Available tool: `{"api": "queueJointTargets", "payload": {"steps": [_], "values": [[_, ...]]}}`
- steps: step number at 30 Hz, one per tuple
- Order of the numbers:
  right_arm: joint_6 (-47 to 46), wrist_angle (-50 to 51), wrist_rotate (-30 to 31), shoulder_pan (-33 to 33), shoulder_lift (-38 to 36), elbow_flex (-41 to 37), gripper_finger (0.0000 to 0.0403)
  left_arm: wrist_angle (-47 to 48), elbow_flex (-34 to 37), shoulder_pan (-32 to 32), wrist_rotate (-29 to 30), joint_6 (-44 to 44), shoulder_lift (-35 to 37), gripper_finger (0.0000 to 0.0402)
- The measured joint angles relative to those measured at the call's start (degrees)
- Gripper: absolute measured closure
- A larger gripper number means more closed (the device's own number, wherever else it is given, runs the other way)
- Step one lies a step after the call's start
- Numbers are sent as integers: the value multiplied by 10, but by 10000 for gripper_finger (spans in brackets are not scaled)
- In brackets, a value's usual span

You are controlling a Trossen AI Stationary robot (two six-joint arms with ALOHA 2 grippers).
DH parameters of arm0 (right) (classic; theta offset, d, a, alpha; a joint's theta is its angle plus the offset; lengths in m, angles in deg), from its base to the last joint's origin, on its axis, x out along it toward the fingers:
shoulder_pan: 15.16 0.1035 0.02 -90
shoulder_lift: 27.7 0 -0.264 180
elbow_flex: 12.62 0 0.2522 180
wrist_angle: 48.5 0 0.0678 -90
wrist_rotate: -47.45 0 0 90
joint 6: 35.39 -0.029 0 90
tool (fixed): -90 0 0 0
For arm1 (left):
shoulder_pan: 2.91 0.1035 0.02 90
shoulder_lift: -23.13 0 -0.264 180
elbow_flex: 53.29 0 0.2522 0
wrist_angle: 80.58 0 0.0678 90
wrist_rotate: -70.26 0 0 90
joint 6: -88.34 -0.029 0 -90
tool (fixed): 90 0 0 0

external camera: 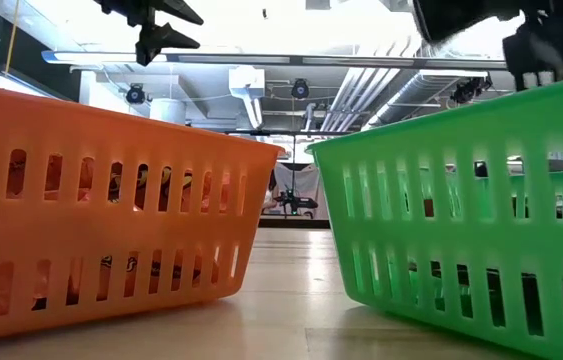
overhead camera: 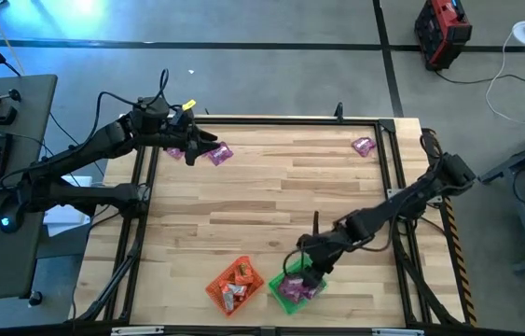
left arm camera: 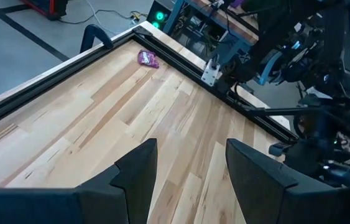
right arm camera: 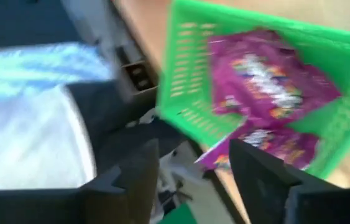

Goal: Sort candy by brand, put in halloween buckets
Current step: Put the purple candy into the green basket

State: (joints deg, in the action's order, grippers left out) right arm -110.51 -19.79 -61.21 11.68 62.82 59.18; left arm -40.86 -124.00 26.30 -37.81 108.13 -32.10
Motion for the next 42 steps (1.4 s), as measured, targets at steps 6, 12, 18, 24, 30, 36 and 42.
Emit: {"api": "queueJointTargets", "payload": {"steps": [6, 12, 18, 24, 30, 36, 42], "values": [[152, 25, -3, -68, -39, 51, 195, 1, 0, 0, 1, 0, 0, 220], [341, 106, 94, -169, -39, 142, 195, 106, 0, -8, 129, 65, -18, 220], [415, 120, 87, -240, -39, 196, 195, 180, 0, -1, 162, 80, -121, 220], [437, 207, 83, -246, -39, 237, 195, 206, -19, 76, 162, 12, -266, 220], [419, 250, 86, -213, -38, 243, 195, 186, -69, 164, 134, -61, -375, 220], [376, 252, 136, -170, -38, 243, 195, 184, -103, 196, 76, -89, -449, 220], [343, 251, 197, -139, -38, 243, 195, 175, -103, 203, 67, -84, -496, 220]]}}
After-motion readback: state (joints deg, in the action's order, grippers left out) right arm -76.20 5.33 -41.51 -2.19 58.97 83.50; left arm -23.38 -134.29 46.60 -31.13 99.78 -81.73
